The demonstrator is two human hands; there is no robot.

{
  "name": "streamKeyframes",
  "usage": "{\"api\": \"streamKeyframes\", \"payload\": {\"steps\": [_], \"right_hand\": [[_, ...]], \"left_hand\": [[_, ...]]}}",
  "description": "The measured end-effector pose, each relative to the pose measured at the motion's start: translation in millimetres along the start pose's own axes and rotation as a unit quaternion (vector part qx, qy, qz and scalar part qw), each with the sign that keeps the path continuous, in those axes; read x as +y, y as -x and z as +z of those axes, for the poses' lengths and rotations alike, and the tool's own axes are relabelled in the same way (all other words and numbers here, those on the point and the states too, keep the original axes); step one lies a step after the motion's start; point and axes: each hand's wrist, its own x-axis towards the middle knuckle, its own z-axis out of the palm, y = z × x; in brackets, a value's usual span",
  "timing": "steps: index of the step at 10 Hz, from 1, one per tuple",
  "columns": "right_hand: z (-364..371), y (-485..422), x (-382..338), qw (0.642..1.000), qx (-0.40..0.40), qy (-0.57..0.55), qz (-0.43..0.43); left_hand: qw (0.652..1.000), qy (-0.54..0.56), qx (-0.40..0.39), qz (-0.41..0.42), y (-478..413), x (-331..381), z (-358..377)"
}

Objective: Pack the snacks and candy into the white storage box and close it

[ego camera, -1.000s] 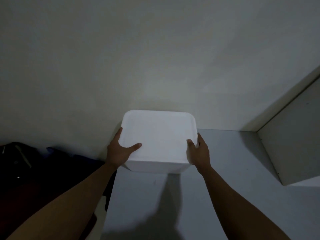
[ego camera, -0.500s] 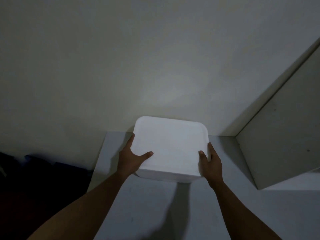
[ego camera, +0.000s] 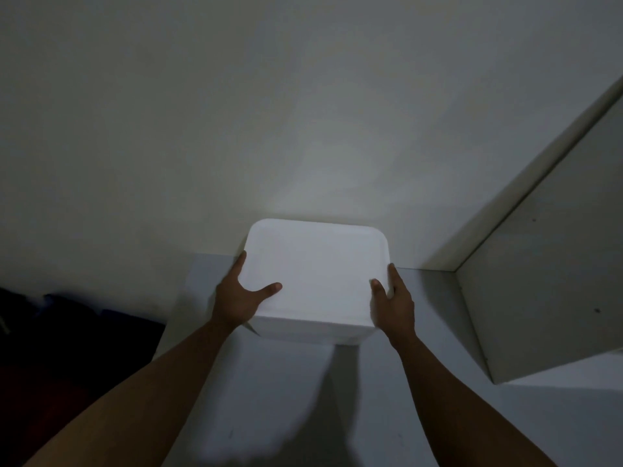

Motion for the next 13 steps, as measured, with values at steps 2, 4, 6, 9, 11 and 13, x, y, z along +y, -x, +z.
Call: {"api": "streamKeyframes", "payload": {"steps": [2,4,6,9,11,13], "right_hand": [[2,-18,0,1.0,-0.013,-0.011,-0.002],[5,-24,5,1.0,-0.011,-0.009,-0.001],[-1,-19,-11,0.995,-0.02,0.098,0.026],[-18,56,-1,0.987,-0.02,0.161,-0.016],[-32,122,16,0.981,-0.026,0.19,-0.016],[-35,215,76,0.975,-0.059,0.215,0.009]], "left_hand": [[1.0,0.004,0.005,-0.006,-7,5,5],[0.999,-0.038,0.001,-0.021,-13,0,4],[0.979,-0.201,0.024,-0.003,-1,15,5],[0.949,-0.303,-0.033,0.081,68,11,2],[0.956,-0.266,-0.068,0.1,132,-11,-15],[0.955,-0.238,-0.169,0.046,214,-89,-19]]}}
